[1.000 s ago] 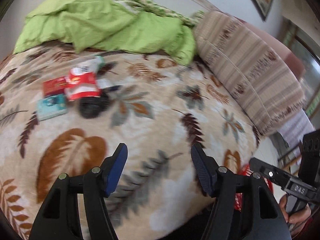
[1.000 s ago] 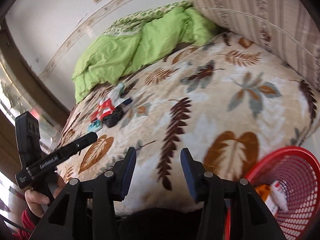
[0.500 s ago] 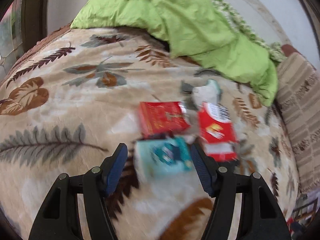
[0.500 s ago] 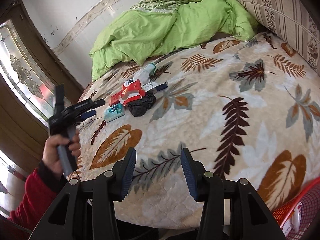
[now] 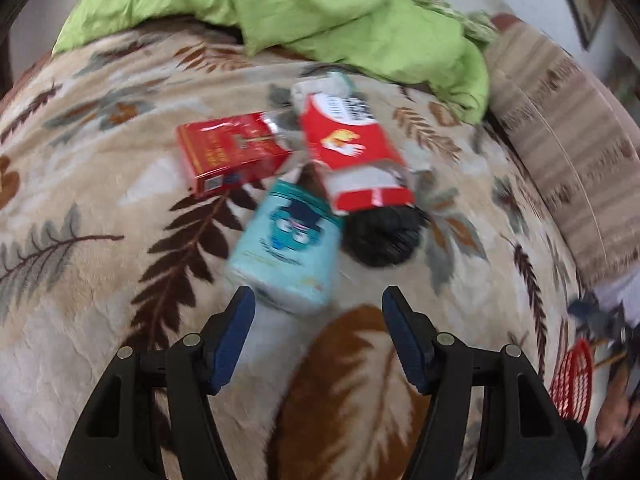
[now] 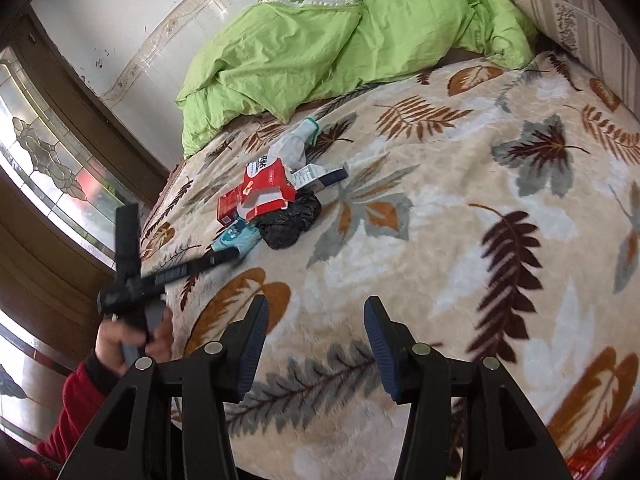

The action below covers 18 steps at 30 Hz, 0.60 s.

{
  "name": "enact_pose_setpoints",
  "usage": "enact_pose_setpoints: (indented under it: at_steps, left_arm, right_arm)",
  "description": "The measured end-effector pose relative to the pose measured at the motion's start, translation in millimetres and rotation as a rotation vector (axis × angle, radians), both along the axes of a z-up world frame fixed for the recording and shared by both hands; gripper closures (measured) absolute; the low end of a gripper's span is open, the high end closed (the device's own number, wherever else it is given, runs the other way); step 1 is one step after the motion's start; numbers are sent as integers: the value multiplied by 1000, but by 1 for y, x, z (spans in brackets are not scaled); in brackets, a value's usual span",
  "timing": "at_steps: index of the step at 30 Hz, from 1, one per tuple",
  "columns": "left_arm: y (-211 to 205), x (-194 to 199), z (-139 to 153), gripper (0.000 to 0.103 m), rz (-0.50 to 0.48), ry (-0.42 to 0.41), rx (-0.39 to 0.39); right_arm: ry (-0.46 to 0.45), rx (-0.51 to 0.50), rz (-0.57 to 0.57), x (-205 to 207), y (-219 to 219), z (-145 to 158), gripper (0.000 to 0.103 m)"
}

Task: Collect trash
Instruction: 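Move both tools back to the trash on the bed, then grasp the teal wet-wipe pack with the left tool while the right tool grasps the red-white snack bag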

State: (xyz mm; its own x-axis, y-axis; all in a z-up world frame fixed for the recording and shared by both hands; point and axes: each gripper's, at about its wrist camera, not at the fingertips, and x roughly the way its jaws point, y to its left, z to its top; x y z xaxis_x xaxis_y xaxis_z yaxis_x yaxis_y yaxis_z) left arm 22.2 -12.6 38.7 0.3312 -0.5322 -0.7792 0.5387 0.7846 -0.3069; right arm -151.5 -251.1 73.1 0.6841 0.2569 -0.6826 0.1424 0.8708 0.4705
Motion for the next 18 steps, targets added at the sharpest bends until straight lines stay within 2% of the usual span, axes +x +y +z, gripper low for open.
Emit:
enact_pose_setpoints:
  at_steps: [2, 4, 6, 9, 11, 14, 18]
  left_arm:
    - [2, -7, 10, 37, -19, -28, -12]
    - [0, -5, 17, 31, 27, -92, 49]
    - [-5, 2, 17, 30, 73, -133, 99]
    - [-18, 13, 7, 30, 52, -146, 160]
    - [-28, 22, -6, 30, 20, -125, 190]
    - [-33, 26, -18, 30, 56, -158, 256]
    - [-31, 29, -18, 54, 91, -174, 238]
  right_arm:
    - [-3, 5, -2, 10, 0, 1, 51]
    - [-7, 4, 1, 19, 1, 4, 51]
    - [-17, 7, -4, 24, 2, 7, 51]
    - [-30, 12, -4, 31, 4, 11, 51]
    - [-34, 7, -4, 34, 5, 13, 51]
    - [-32, -1, 0, 43, 7, 15, 51]
    - [-29, 1, 16, 60, 10, 16, 50]
